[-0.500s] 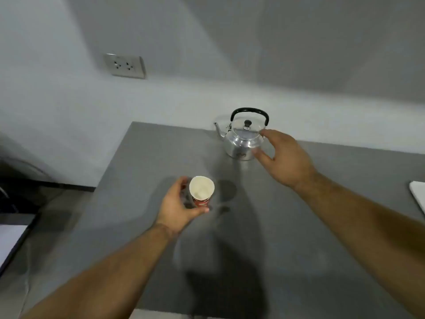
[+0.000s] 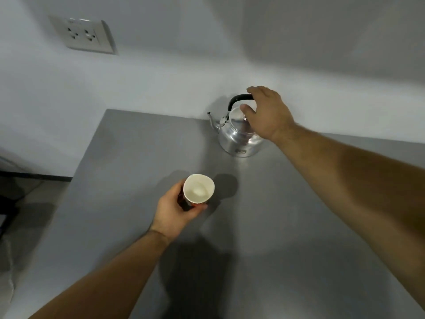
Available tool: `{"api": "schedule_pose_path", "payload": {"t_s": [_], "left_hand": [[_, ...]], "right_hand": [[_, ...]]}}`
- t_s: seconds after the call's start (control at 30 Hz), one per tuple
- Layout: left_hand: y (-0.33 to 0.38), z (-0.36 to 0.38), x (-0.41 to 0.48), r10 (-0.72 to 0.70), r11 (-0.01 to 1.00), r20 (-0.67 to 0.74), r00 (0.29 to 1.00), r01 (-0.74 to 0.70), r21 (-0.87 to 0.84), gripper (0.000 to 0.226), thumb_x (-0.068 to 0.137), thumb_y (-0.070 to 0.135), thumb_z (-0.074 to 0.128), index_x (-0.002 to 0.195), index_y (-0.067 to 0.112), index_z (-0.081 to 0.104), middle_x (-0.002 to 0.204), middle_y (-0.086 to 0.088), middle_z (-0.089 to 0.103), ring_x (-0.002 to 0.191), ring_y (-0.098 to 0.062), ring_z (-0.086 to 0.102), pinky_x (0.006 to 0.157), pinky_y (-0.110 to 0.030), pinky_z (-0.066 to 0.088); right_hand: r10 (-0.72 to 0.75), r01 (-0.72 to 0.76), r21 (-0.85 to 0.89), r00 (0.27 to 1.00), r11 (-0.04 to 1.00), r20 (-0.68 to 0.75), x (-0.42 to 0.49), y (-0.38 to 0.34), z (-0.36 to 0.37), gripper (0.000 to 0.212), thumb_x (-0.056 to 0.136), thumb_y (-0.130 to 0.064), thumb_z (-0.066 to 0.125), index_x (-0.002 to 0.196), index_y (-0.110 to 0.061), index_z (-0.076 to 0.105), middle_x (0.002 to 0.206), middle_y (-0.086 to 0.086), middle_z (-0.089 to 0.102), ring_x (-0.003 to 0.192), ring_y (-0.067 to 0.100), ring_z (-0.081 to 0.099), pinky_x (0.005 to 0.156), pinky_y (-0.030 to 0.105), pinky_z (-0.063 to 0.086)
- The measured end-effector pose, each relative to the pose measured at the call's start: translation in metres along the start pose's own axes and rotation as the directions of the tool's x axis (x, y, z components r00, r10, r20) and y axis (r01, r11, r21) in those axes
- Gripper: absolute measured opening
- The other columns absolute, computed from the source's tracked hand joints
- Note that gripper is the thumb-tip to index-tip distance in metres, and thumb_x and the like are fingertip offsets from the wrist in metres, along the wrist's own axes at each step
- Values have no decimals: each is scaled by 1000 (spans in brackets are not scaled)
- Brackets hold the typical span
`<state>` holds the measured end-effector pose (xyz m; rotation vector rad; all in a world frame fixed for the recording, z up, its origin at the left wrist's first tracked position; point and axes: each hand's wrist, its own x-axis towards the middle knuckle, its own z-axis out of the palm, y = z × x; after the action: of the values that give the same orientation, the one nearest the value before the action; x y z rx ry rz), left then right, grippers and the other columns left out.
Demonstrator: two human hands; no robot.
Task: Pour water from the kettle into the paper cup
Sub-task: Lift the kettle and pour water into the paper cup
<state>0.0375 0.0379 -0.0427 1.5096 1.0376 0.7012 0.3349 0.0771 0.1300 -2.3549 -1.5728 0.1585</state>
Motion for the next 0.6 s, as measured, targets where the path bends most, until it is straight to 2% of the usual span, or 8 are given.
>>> {"api": "schedule_pose_path", "payload": {"t_s": [0.1, 0.17, 0.23, 0.37, 0.5, 0.6], "left_hand": [[-5, 1, 2, 13, 1000, -2, 1000, -13, 13, 68, 72, 11, 97, 125, 43, 67, 119, 22, 79, 114, 0, 74, 96, -15, 55], [-8, 1, 3, 9, 1000, -8, 1000, -9, 28, 66, 71, 13, 98, 119, 47, 69, 116, 19, 80, 112, -4, 75, 97, -19, 56], [-7, 1, 3, 8, 999, -13, 1000, -7, 54, 64, 71, 12, 98, 113, 50, 70, 111, 22, 80, 108, -1, 75, 94, -17, 57], [-7, 1, 3, 12, 996, -11, 1000, -11, 88, 65, 71, 9, 98, 112, 49, 68, 104, 35, 77, 101, 11, 72, 90, -9, 54], [-7, 2, 3, 16, 996, -13, 1000, -15, 82, 66, 70, 8, 98, 113, 48, 67, 103, 38, 76, 100, 13, 72, 86, -5, 52], [-10, 2, 3, 20, 997, -8, 1000, -20, 70, 65, 69, 7, 98, 110, 48, 69, 104, 36, 77, 101, 11, 73, 87, -7, 54]], "right_hand": [[9, -6, -66, 999, 998, 46, 17, 5, 1, 48, 108, -42, 47, 149, -17, 54, 147, 12, 57, 137, 35, 48, 110, 51, 46], [3, -1, -34, 998, 999, 65, 26, 8, 0, 43, 108, -42, 47, 138, -16, 61, 134, 13, 63, 126, 34, 56, 101, 49, 50], [-3, 1, 13, 996, 1000, 86, 33, 10, 0, 39, 108, -41, 47, 131, -14, 64, 126, 13, 68, 117, 34, 61, 96, 46, 52], [-51, 43, 106, 996, 993, 79, 32, 17, 1, 30, 108, -34, 52, 122, -12, 66, 117, 12, 71, 107, 33, 66, 96, 49, 53], [-67, 62, 197, 998, 978, 20, 20, 22, -4, 29, 106, -38, 55, 121, -17, 69, 114, 3, 74, 104, 25, 67, 96, 47, 55], [-78, 84, 261, 996, 962, -35, 7, 21, -16, 28, 103, -42, 59, 119, -23, 72, 108, -5, 76, 101, 19, 69, 97, 45, 57]]}}
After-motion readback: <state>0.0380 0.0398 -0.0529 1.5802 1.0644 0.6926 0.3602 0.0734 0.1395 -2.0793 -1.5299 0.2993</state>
